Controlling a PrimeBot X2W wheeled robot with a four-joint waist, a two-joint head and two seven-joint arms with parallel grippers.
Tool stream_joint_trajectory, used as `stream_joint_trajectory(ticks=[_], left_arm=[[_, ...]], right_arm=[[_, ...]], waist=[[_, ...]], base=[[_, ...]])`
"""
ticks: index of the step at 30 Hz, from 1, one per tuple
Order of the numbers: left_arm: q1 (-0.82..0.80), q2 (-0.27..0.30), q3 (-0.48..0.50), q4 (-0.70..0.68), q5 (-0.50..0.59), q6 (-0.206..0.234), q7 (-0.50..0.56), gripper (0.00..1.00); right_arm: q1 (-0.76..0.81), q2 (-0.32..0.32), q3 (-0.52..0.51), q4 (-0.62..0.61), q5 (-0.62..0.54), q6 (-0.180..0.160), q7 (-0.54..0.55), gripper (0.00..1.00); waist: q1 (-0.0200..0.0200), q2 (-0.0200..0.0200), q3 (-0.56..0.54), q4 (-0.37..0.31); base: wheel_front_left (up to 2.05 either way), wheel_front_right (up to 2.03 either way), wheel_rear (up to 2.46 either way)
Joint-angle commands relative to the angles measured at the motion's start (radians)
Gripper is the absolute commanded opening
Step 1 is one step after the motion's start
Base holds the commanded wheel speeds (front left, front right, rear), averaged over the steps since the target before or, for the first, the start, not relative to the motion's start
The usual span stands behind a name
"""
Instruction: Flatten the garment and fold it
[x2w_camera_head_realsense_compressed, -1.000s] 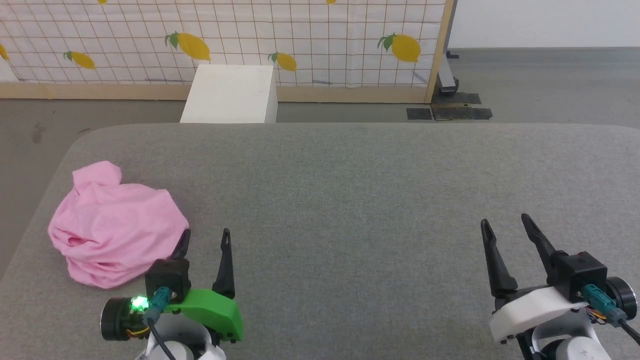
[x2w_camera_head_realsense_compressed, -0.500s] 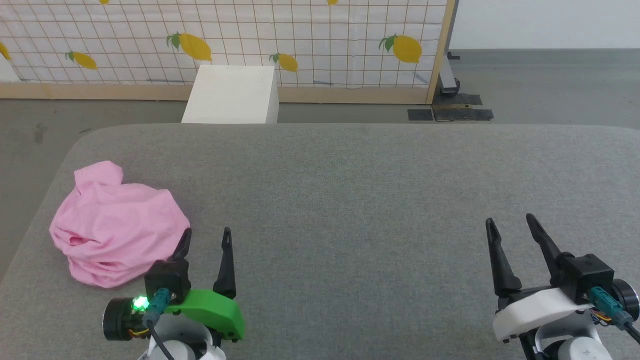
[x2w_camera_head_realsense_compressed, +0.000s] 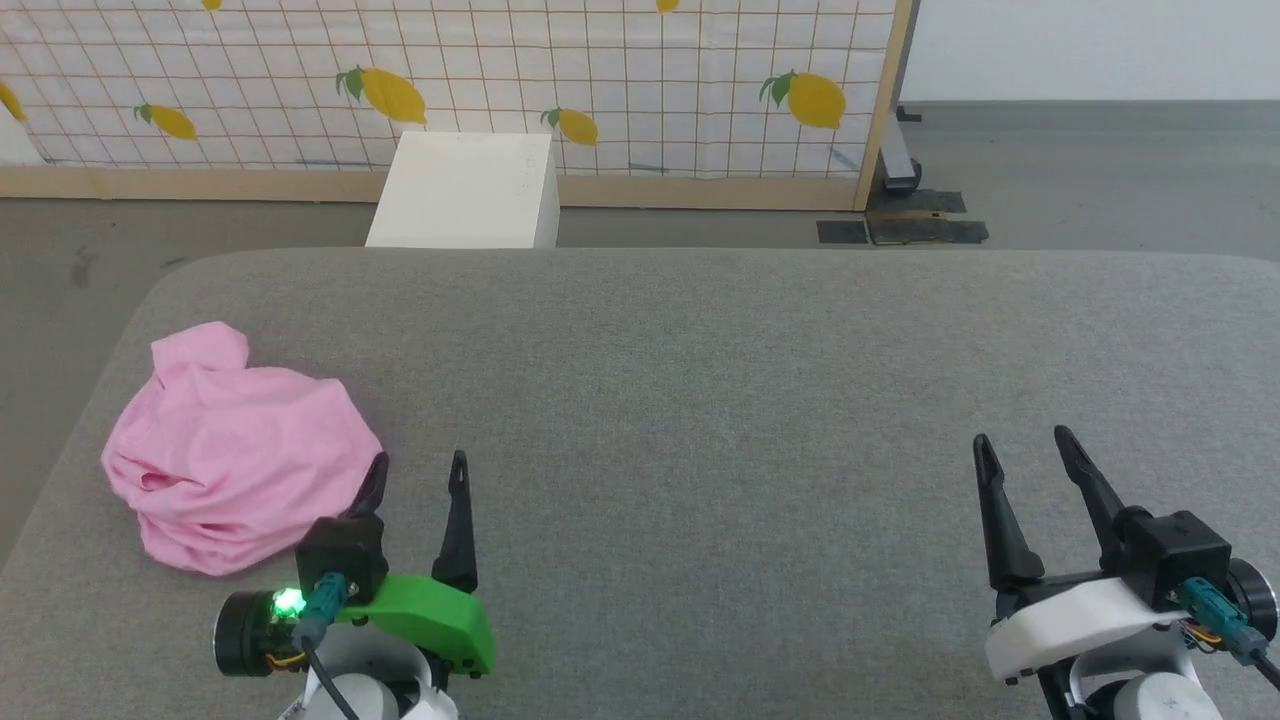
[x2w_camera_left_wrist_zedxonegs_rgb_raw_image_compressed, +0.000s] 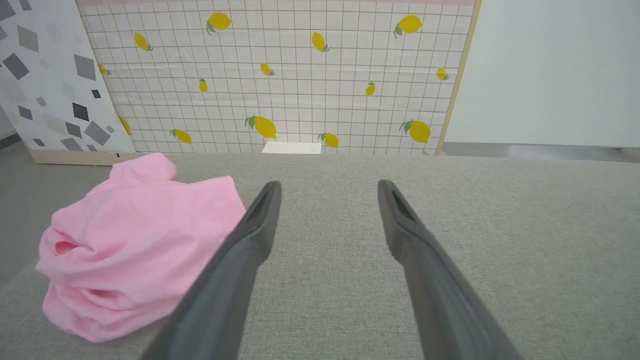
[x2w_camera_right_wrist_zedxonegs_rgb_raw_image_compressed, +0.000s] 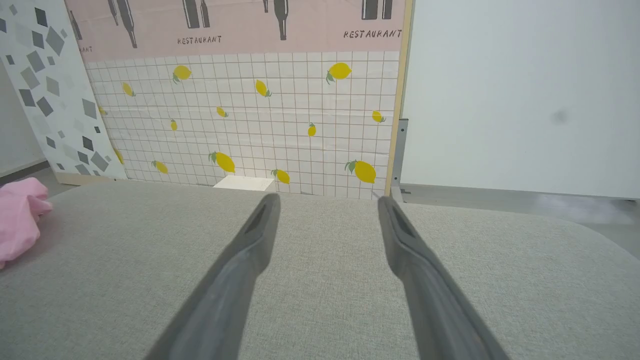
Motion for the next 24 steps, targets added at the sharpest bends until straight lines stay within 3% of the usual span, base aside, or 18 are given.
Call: stream_joint_trajectory(ticks=[1,24], left_arm=[[-0.020,0.005,-0.004,0.008,-0.011,0.007,-0.011,1.00],[-0.042,0.007,-0.024,0.062,-0.036,0.015,-0.058,1.00]], right_arm=[[-0.018,0.002,-0.002,0.007,0.003,-0.001,-0.012,1.00],[-0.031,0.002,-0.011,0.042,0.012,-0.001,-0.059,1.00]], waist=[[0.0000,0.0000,0.000,0.000],[0.0000,0.0000,-0.004,0.001]], base=[[0.00,0.00,0.00],[0.00,0.00,0.00]])
